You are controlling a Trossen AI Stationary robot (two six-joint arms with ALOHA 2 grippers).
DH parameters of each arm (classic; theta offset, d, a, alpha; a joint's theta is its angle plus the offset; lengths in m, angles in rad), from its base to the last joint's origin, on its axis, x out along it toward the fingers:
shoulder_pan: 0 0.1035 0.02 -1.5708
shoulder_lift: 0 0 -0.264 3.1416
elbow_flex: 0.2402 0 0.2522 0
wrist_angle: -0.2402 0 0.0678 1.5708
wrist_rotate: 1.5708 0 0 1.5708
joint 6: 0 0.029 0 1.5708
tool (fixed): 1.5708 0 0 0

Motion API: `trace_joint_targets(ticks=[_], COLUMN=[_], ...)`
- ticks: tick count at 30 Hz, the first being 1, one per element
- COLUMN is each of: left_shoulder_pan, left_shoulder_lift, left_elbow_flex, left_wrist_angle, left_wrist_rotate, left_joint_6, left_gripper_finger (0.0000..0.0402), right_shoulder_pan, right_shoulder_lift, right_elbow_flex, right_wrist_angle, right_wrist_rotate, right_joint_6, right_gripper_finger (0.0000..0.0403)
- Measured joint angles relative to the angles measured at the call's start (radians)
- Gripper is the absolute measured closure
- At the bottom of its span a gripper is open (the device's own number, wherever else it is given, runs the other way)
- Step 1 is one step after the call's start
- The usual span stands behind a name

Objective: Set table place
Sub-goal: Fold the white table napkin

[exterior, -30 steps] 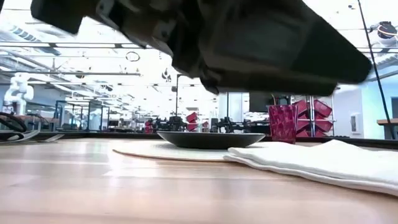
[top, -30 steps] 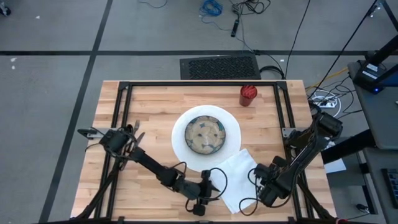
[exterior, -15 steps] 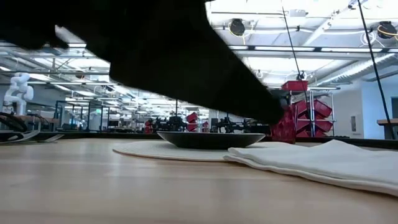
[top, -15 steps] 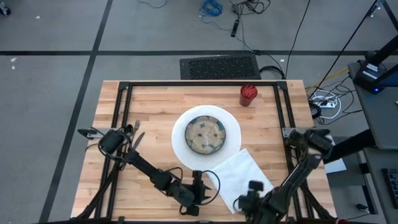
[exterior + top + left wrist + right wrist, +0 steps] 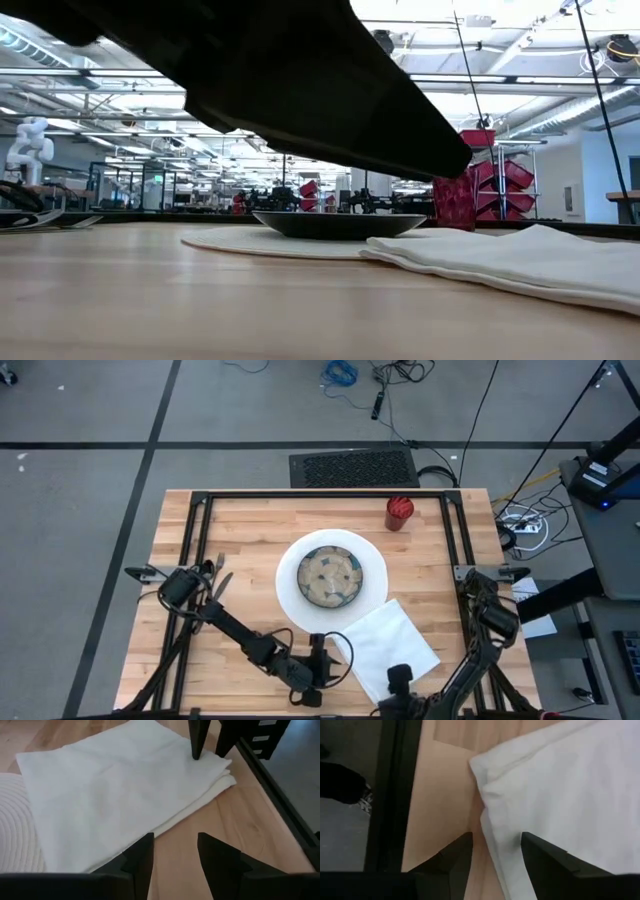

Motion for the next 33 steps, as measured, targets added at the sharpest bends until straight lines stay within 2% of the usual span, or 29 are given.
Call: trace_joint_targets(ticks=[8, 13, 18, 23, 33], left_shoulder_pan=[-0.004, -0.004, -0.005, -0.005, -0.015], left_shoulder_lift=[0.0, 0.0, 0.0, 0.0, 0.0], left_elbow_flex=[0.0, 0.001, 0.001, 0.001, 0.001], left_wrist_angle=[-0.003, -0.008, -0.01, -0.008, -0.008], left_wrist_rotate=[0.0, 0.0, 0.001, 0.001, 0.007], left_joint_6=[-0.003, -0.003, -0.003, -0.003, -0.004], left_gripper_finger=[0.0262, 0.0262, 0.0262, 0.0262, 0.0262], right_shoulder_pan=[0.001, -0.004, -0.007, -0.008, -0.006], right_shoulder_lift=[0.009, 0.007, -0.012, -0.014, -0.041], right_elbow_flex=[-0.005, -0.006, 0.068, 0.139, 0.182], right_wrist_angle=[-0.047, -0.059, -0.136, -0.222, -0.171], right_wrist_rotate=[0.138, 0.178, 0.208, 0.291, 0.282], right_joint_6=[-0.007, 0.007, 0.025, 0.032, 0.142], right_gripper_finger=[0.0243, 0.0243, 0.0243, 0.0243, 0.0243])
